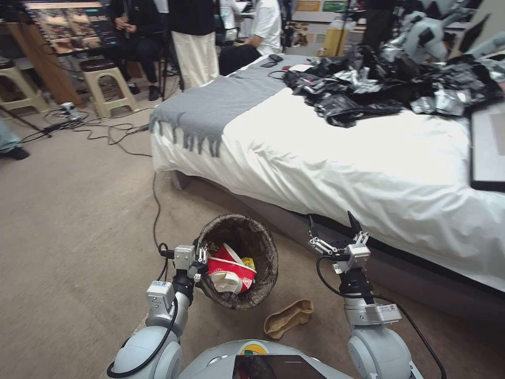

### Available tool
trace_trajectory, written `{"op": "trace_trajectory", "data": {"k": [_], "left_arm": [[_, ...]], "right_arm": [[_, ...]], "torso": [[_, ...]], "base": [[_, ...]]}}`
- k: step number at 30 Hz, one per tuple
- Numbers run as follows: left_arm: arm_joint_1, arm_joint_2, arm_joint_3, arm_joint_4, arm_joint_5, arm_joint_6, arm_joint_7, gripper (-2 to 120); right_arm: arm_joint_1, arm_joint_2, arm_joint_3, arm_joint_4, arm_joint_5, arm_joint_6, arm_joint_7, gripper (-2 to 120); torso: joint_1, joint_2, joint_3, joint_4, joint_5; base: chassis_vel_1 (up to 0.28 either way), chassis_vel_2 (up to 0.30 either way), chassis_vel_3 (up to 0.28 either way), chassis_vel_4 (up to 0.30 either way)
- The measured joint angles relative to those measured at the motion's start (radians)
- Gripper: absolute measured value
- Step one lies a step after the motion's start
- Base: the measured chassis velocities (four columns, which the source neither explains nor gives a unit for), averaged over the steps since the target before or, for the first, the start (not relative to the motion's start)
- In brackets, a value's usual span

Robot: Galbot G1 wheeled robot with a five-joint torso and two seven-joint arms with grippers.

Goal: Pick up the trash bin, then pick up the garbage from the floor and place it into the trash bin.

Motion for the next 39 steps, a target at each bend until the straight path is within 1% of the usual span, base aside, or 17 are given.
{"op": "trace_trajectory", "data": {"k": [7, 11, 17, 29, 39], "left_arm": [[0.001, -0.002, -0.002, 0.000, 0.002, -0.005, -0.004, 7], [0.000, -0.001, 0.000, 0.000, 0.003, -0.005, -0.006, 7], [0.000, -0.001, 0.002, 0.000, 0.004, -0.006, -0.006, 7], [-0.001, -0.001, 0.004, 0.000, 0.006, -0.006, -0.006, 7], [-0.005, 0.001, 0.002, 0.000, 0.005, -0.006, -0.006, 7]], "right_arm": [[0.006, -0.001, 0.000, 0.000, 0.000, 0.000, -0.005, 100], [0.006, -0.001, 0.001, 0.000, -0.001, 0.000, -0.005, 100], [0.008, -0.001, 0.001, 0.000, -0.001, -0.001, -0.005, 100], [0.013, -0.003, 0.001, 0.001, 0.000, 0.008, -0.005, 100], [0.020, -0.010, 0.001, 0.002, -0.006, 0.010, -0.011, 100]], "torso": [[0.000, 0.000, 0.000, 0.0004, 0.0000], [0.000, 0.000, 0.000, -0.0005, 0.0000], [0.000, 0.000, 0.000, -0.0001, 0.0000], [0.000, 0.000, 0.000, -0.0002, 0.0000], [0.000, 0.000, 0.000, 0.0000, 0.0001]], "base": [[0.104, 0.104, 0.111, 0.106], [0.000, 0.000, 0.000, 0.000], [0.000, 0.000, 0.000, 0.000], [0.089, -0.080, -0.101, 0.091], [0.000, 0.000, 0.000, 0.000]]}}
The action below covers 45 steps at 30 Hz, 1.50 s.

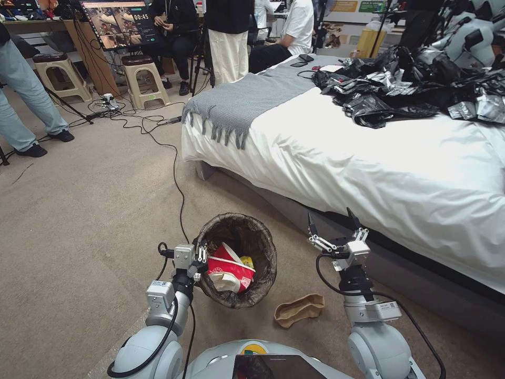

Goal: Pick up the trash bin, then pick up the garbage from the floor and place it into the trash bin.

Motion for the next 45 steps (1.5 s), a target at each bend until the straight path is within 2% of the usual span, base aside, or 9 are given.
{"op": "trace_trajectory", "data": {"k": [9, 15, 22, 24, 30, 32, 39, 40, 45], "left_arm": [[-0.001, 0.001, -0.007, -0.001, -0.001, 0.001, 0.000, 7], [-0.002, 0.001, -0.008, -0.002, -0.002, 0.001, 0.000, 7], [-0.001, 0.002, -0.007, -0.003, -0.002, 0.001, 0.000, 7], [-0.001, 0.002, -0.007, -0.004, -0.002, 0.001, 0.000, 7], [-0.002, 0.001, -0.006, -0.004, -0.001, 0.001, 0.000, 7], [-0.002, 0.000, -0.005, -0.004, -0.001, 0.001, 0.000, 7], [-0.002, 0.000, -0.004, -0.004, -0.001, 0.001, 0.000, 7], [-0.001, 0.000, -0.004, -0.004, 0.000, 0.001, 0.000, 7], [0.002, 0.000, -0.005, -0.004, 0.001, 0.000, 0.000, 7]], "right_arm": [[0.020, -0.030, 0.033, -0.034, -0.065, 0.027, -0.033, 100], [0.036, -0.098, 0.063, -0.088, -0.070, -0.024, -0.117, 100], [0.064, -0.235, 0.076, -0.218, -0.080, -0.104, -0.325, 100], [0.091, -0.278, 0.075, -0.283, -0.088, -0.129, -0.432, 100], [0.131, -0.308, 0.081, -0.346, -0.111, -0.135, -0.609, 100], [0.167, -0.325, 0.091, -0.408, -0.150, -0.121, -0.760, 100], [0.181, -0.329, 0.090, -0.437, -0.164, -0.115, -0.803, 100], [0.217, -0.335, 0.084, -0.527, -0.195, -0.099, -0.888, 100], [0.249, -0.328, 0.083, -0.608, -0.218, -0.072, -0.962, 100]], "torso": [[0.000, 0.000, 0.000, 0.0000, 0.0000], [0.000, 0.000, 0.000, -0.0002, 0.0002], [0.000, 0.000, 0.000, -0.0001, 0.0001], [0.000, 0.000, 0.000, -0.0001, 0.0002], [0.000, 0.000, 0.000, 0.0000, 0.0002], [0.000, 0.000, 0.000, 0.0000, -0.0001], [0.000, 0.000, 0.000, 0.0000, 0.0001], [0.000, 0.000, 0.000, -0.0001, 0.0001], [0.000, 0.000, 0.000, -0.0003, 0.0000]], "base": [[0.000, 0.000, 0.000, 0.000], [0.000, 0.000, 0.000, 0.000], [0.000, 0.000, 0.000, 0.000], [0.000, 0.000, 0.000, 0.000], [0.000, 0.000, 0.000, 0.000], [0.000, 0.000, 0.000, 0.000], [0.000, 0.000, 0.000, 0.000], [0.000, 0.000, 0.000, 0.000], [0.000, 0.000, 0.000, 0.000]]}}
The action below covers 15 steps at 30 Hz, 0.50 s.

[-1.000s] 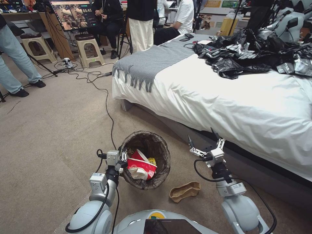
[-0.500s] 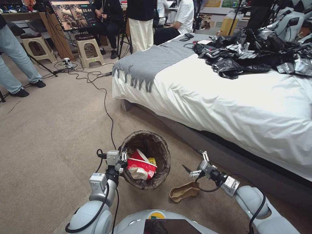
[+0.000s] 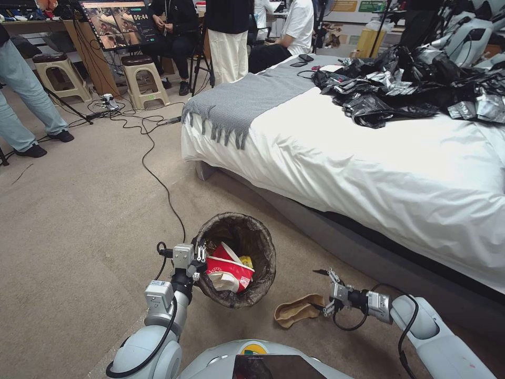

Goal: Pick up the trash bin, then pick up the garbage from the floor and place it into the trash bin.

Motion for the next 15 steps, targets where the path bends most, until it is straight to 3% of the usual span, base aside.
{"op": "trace_trajectory", "data": {"k": [3, 15], "left_arm": [[0.001, -0.001, 0.000, 0.000, 0.003, 0.000, 0.000, 7], [0.011, -0.002, 0.006, -0.002, 0.012, -0.001, 0.000, 7]], "right_arm": [[0.015, 0.010, 0.005, -0.050, -0.020, 0.035, -0.093, 100], [0.066, 0.010, -0.045, -0.146, -0.067, 0.061, -0.131, 100]], "torso": [[0.000, 0.000, 0.000, 0.0003, 0.0004], [0.000, 0.000, 0.000, 0.0003, 0.0000]], "base": [[0.000, 0.000, 0.000, 0.000], [0.000, 0.000, 0.000, 0.000]]}}
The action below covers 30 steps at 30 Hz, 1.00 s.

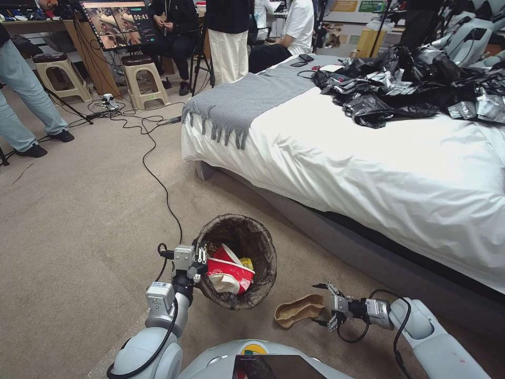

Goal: Pick up the trash bin, then pick up the garbage from the floor and place it into the trash bin.

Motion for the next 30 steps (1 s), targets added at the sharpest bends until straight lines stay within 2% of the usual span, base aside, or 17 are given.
{"op": "trace_trajectory", "data": {"k": [15, 20, 21, 24, 28, 30], "left_arm": [[0.004, -0.005, -0.003, -0.001, 0.005, 0.000, 0.000, 7], [0.008, -0.007, -0.003, 0.000, 0.007, -0.001, 0.000, 7], [0.008, -0.007, -0.003, 0.000, 0.007, -0.001, 0.000, 7], [0.009, -0.008, -0.005, 0.000, 0.008, -0.001, 0.000, 7], [0.012, -0.008, -0.007, 0.000, 0.009, -0.001, 0.000, 7], [0.013, -0.009, -0.008, 0.000, 0.009, -0.001, 0.000, 7]], "right_arm": [[0.083, 0.011, -0.041, -0.123, -0.033, 0.017, -0.001, 98], [0.124, 0.016, -0.059, -0.154, -0.041, 0.020, -0.006, 82], [0.124, 0.016, -0.059, -0.154, -0.041, 0.020, -0.006, 82], [0.150, 0.020, -0.069, -0.182, -0.046, 0.020, -0.018, 65], [0.160, 0.020, -0.072, -0.194, -0.046, 0.020, -0.019, 57], [0.164, 0.021, -0.073, -0.199, -0.046, 0.021, -0.020, 44]], "torso": [[0.000, 0.000, 0.000, -0.0002, 0.0000], [0.000, 0.000, 0.000, 0.0000, 0.0000], [0.000, 0.000, 0.000, 0.0000, 0.0000], [0.000, 0.000, 0.000, 0.0000, 0.0001], [0.000, 0.000, 0.000, -0.0001, 0.0000], [0.000, 0.000, 0.000, 0.0000, 0.0000]], "base": [[0.000, 0.000, 0.000, 0.000], [0.000, 0.000, 0.000, 0.000], [0.000, 0.000, 0.000, 0.000], [0.000, 0.000, 0.000, 0.000], [0.000, 0.000, 0.000, 0.000], [0.000, 0.000, 0.000, 0.000]]}}
